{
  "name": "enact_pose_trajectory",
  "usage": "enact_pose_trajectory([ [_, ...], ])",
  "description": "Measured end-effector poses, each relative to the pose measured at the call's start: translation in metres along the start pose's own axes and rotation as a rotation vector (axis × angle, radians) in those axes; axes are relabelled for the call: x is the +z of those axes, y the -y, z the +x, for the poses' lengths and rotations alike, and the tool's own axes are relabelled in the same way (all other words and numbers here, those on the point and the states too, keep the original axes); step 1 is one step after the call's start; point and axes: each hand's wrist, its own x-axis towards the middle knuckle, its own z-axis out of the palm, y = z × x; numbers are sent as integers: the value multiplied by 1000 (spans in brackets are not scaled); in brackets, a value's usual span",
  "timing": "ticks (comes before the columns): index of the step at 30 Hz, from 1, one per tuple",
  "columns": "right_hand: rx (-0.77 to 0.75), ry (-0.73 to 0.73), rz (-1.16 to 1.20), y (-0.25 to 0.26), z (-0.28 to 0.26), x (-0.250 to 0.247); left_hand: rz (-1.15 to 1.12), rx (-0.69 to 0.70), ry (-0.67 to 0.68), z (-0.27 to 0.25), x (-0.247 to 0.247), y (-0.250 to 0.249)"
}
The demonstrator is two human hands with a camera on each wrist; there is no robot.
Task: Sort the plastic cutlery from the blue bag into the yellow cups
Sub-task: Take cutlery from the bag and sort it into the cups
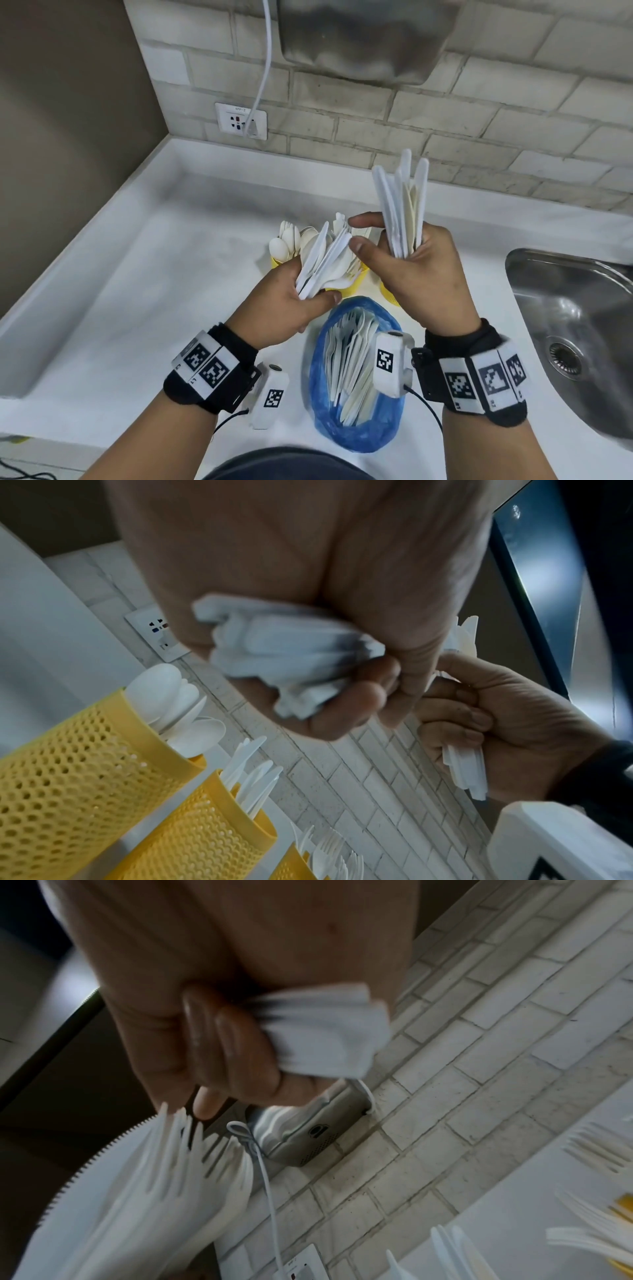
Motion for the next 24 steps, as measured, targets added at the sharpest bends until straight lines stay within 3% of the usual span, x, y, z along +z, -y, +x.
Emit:
enact_pose_trajectory([
  [16, -141, 37, -160, 8, -7, 1, -113, -73, 145, -12, -4, -1],
  [24, -190, 164, -189, 16, -10, 6, -113, -81, 99, -26, -11, -4],
])
